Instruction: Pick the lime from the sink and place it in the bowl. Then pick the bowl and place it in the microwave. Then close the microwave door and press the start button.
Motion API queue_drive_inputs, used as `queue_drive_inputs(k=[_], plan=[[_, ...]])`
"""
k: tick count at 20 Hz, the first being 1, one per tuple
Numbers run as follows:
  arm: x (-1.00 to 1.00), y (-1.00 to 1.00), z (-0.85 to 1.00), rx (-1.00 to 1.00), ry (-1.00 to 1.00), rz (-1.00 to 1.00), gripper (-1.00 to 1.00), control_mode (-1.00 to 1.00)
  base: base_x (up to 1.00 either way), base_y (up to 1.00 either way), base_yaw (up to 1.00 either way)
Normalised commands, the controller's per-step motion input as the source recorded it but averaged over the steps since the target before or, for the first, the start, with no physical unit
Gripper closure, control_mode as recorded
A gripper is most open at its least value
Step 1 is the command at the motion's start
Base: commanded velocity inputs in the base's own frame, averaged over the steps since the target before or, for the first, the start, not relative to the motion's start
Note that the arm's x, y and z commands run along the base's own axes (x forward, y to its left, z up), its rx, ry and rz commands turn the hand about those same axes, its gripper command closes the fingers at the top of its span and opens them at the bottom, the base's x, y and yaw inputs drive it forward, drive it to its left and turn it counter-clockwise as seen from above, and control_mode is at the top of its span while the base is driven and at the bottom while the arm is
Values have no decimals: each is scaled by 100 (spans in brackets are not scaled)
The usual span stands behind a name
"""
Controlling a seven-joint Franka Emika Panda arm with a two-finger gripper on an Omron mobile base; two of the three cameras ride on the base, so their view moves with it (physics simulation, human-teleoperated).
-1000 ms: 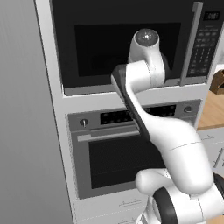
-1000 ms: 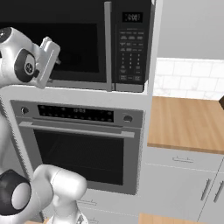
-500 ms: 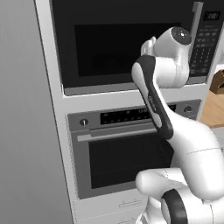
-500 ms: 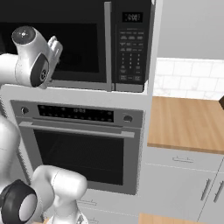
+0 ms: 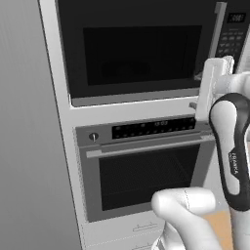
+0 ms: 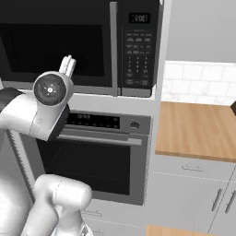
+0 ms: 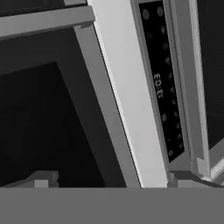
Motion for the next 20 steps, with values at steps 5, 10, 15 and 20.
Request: queue_drive_inputs(k=[5,10,15,20], plan=[[-62,-74,-1,16,-14,10,-100,-100,0,0,0],[1,-61,0,12,-2,4,-100,-100,0,0,0],[21,-46,-4,8,0,0,-100,-100,0,0,0],[31,-30,-18,1,-1,0,-100,-100,0,0,0]])
